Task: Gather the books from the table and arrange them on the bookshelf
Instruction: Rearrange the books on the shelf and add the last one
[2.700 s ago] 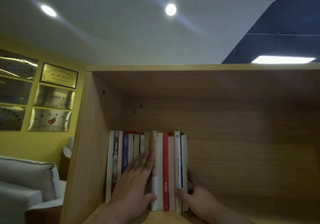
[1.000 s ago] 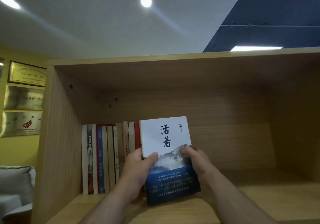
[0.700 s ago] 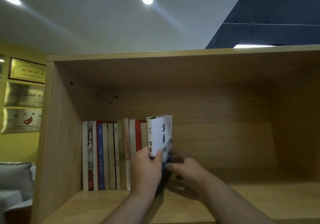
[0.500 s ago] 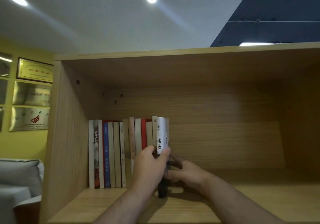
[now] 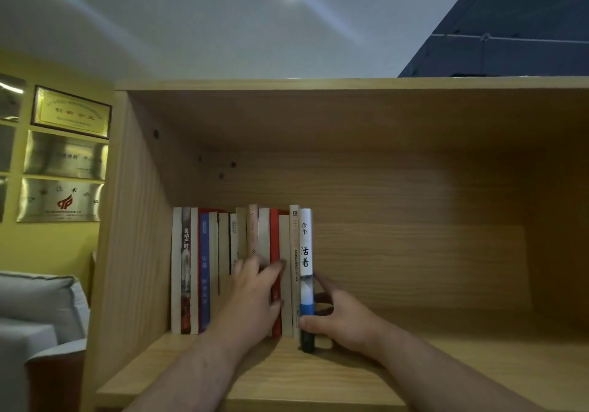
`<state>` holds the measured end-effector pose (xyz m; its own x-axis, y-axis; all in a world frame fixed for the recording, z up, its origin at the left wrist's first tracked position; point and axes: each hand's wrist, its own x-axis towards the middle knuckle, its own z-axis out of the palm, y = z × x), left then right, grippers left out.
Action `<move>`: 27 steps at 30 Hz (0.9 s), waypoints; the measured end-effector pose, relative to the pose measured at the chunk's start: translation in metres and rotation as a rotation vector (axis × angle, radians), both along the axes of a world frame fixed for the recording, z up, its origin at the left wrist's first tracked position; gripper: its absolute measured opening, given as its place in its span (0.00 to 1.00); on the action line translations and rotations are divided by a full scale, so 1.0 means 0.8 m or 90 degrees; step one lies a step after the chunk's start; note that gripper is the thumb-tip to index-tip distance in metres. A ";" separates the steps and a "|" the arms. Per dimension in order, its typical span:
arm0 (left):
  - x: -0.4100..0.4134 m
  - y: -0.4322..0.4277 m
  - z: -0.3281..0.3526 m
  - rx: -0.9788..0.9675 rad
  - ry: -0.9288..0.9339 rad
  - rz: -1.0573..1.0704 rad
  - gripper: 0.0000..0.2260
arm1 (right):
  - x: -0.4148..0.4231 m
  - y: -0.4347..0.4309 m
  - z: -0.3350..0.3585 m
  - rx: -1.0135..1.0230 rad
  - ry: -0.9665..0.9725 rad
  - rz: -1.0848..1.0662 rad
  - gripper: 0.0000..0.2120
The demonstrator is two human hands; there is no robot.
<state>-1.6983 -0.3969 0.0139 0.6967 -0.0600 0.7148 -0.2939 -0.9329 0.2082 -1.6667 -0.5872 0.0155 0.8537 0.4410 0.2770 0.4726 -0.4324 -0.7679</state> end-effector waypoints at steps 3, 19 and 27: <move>0.004 0.005 0.009 0.072 -0.014 0.144 0.48 | 0.004 0.004 0.005 -0.006 0.013 -0.013 0.38; 0.004 0.009 0.028 0.015 -0.018 0.115 0.45 | 0.027 0.019 -0.008 -0.033 0.002 -0.041 0.32; 0.006 -0.009 0.151 0.130 0.190 0.108 0.34 | 0.030 0.012 -0.008 -0.053 -0.032 -0.043 0.35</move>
